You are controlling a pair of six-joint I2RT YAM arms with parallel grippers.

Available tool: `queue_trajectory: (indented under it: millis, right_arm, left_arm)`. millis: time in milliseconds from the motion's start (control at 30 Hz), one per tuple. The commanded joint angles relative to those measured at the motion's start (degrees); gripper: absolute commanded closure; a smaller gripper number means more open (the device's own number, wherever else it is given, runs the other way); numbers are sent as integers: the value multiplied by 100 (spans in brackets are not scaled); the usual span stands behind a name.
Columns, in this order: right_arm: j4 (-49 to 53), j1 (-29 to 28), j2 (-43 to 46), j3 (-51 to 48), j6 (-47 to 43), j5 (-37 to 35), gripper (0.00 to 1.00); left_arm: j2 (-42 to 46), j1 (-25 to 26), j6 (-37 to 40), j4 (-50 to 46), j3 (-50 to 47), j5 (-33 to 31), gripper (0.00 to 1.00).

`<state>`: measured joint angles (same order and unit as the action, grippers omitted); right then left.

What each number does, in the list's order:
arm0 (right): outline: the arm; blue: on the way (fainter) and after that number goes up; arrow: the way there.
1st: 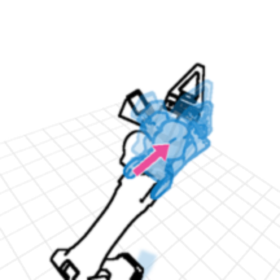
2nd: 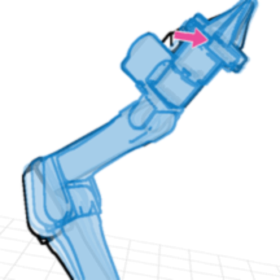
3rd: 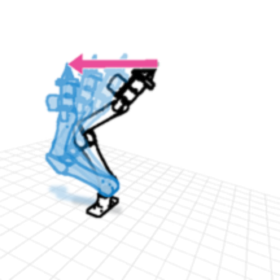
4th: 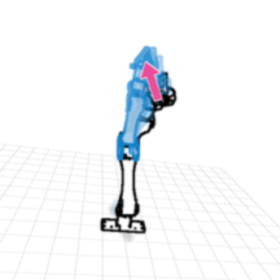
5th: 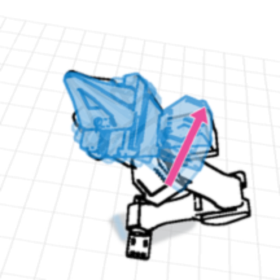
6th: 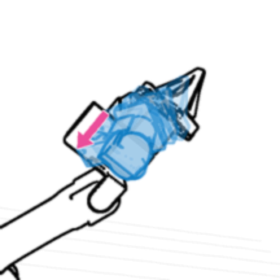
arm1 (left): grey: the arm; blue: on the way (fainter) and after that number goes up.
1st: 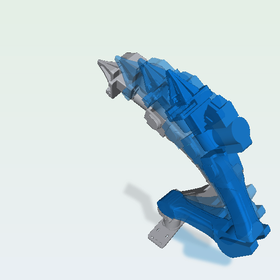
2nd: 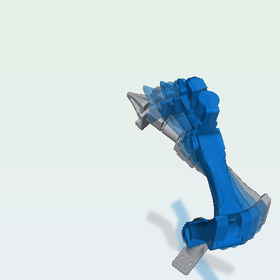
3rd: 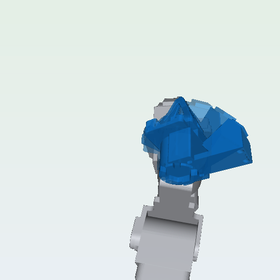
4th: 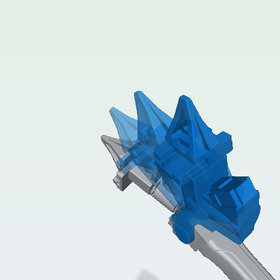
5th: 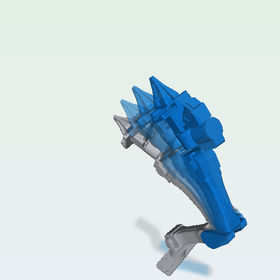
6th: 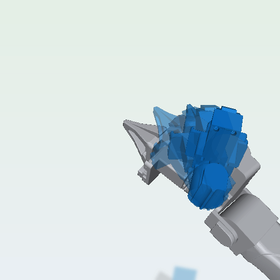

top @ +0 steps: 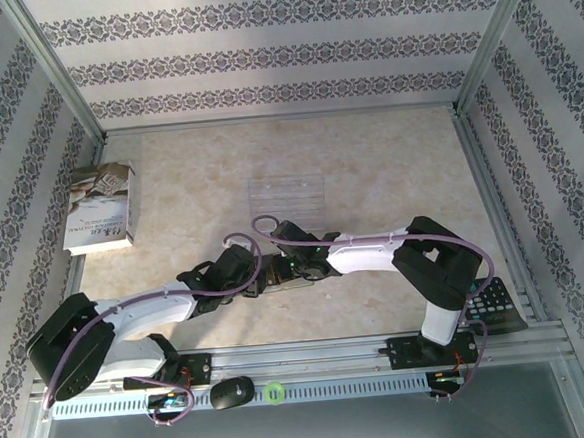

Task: Take the credit cards out of the card holder

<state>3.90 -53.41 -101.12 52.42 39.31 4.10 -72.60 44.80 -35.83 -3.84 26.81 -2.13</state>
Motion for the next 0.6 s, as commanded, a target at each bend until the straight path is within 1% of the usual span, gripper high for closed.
queue_trajectory:
  millis: [0,233,333,433,500,567]
  right_arm:
    - [545,6,168,-258,102,-689,91]
    - [523,16,514,-368,96,-822,83]
    - [313,16,805,-465,-34,-728,78]
    - [329,15,1031,-457,-166,-667,74]
    - [269,53,1103,-471,-213,-474,73]
    - [109,180,1079,-526,-132,-61,73]
  left_arm:
    - [-186,-84,37,-64,-18,-15,56]
    - [-40,-122,159,-306,72,-103,58]
    - [-53,-133,171,-320,70,-95,58]
    - [43,-138,130,-283,48,-52,58]
    - [171,-138,140,-215,73,1,56]
    - [210,-137,208,-194,188,3,54]
